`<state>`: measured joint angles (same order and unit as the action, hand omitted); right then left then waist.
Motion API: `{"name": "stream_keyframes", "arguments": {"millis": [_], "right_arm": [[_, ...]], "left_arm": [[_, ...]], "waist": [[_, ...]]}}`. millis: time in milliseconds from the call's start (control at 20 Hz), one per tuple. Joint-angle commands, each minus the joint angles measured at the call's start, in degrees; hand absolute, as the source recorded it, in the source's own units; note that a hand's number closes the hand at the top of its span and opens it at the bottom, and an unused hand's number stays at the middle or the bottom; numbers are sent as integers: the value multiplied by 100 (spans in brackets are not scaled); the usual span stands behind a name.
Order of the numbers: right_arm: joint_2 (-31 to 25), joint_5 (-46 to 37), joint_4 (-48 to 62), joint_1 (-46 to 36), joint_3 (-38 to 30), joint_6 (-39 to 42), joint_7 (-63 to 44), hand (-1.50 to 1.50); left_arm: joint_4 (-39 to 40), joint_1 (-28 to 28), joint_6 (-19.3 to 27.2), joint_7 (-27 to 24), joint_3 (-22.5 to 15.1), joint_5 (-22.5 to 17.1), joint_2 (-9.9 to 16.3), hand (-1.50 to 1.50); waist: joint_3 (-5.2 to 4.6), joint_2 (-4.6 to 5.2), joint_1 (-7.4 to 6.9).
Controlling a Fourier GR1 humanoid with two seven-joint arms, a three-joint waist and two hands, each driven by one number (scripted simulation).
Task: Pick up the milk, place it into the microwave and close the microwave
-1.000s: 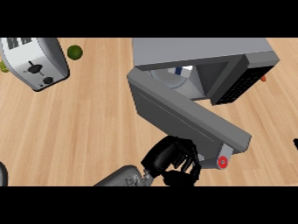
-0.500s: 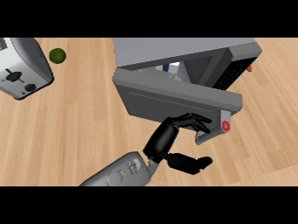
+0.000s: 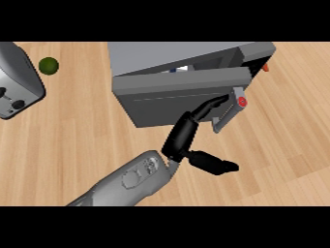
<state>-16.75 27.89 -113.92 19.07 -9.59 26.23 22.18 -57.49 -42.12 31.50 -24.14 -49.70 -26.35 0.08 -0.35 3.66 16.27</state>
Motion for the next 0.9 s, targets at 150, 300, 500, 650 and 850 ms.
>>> {"name": "stream_keyframes", "arguments": {"millis": [150,300,500,650,850], "right_arm": [[-165,375,-29,-207,72,186,-194,-150],[-276,481,-22,-373,19,194,-271,-150],[-362,629,-75,-448,48,270,-351,-150],[-469,711,-58,-538,15,286,-442,-150],[-517,819,-35,-702,-62,201,-500,-150]], "left_arm": [[386,-580,212,-153,82,-462,-7,-150],[451,-631,274,-301,64,-664,-7,-150],[679,-937,315,-276,112,-860,-7,-150],[794,-1000,386,-369,71,-969,-6,-150],[797,-1000,470,-574,-40,-1121,-6,-150]], "waist": [[16,75,219],[5,110,243],[12,117,406],[12,137,443],[10,137,455]]}}
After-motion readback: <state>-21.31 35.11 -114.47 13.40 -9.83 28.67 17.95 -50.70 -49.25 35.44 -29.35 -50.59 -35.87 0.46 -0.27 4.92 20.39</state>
